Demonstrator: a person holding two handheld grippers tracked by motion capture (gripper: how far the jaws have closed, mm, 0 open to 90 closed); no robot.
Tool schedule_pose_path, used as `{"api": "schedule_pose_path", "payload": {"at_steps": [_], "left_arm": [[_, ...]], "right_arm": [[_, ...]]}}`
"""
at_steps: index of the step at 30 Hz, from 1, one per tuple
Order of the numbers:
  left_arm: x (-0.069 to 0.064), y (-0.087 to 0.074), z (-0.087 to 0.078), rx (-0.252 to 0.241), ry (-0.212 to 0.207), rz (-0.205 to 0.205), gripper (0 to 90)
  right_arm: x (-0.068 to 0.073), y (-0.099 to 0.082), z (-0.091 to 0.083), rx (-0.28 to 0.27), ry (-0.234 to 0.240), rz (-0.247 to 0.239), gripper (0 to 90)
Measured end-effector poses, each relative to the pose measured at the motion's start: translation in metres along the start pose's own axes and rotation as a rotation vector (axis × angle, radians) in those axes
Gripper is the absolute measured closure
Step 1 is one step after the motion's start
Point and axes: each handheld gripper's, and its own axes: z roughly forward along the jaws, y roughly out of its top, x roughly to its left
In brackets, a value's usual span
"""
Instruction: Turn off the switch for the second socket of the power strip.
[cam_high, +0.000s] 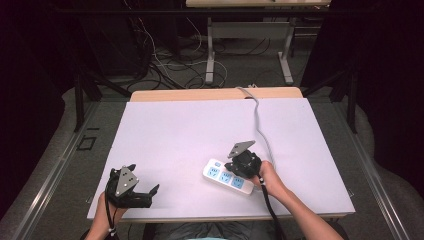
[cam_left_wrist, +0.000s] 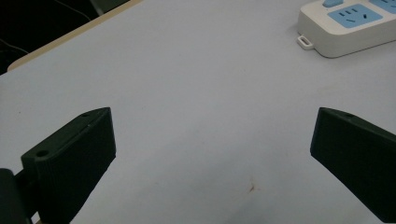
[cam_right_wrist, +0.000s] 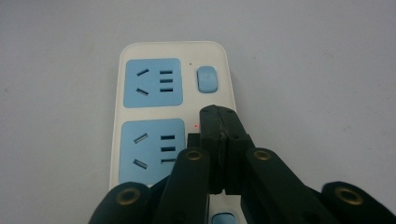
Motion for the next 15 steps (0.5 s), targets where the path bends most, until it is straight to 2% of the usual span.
{"api": "schedule_pose_path", "payload": {"at_steps": [3,6,13,15], "left_arm": [[0.0001,0.0000,0.0003,0.001,0.000,0.001,0.2],[0.0000,0.0000,-0.0001,0.000,-0.001,0.001,0.2],[-0.0005,0.0000,-0.0006,0.002,-0.001,0.003,0.2],[-0.0004,-0.0001,-0.0005,0.002,-0.001,0.003,0.2]], "right_arm": [[0.0005,0.0000,0.0000,-0.001,-0.003,0.001,90.0],[0.0012,0.0005,-0.0003,0.004,-0.007,-0.018,90.0],[0.0006,-0.0002,0.0002,-0.005,-0.006,-0.007,90.0],[0.0001,-0.0006,0.0001,-0.011,0.002,0.010,90.0]]}}
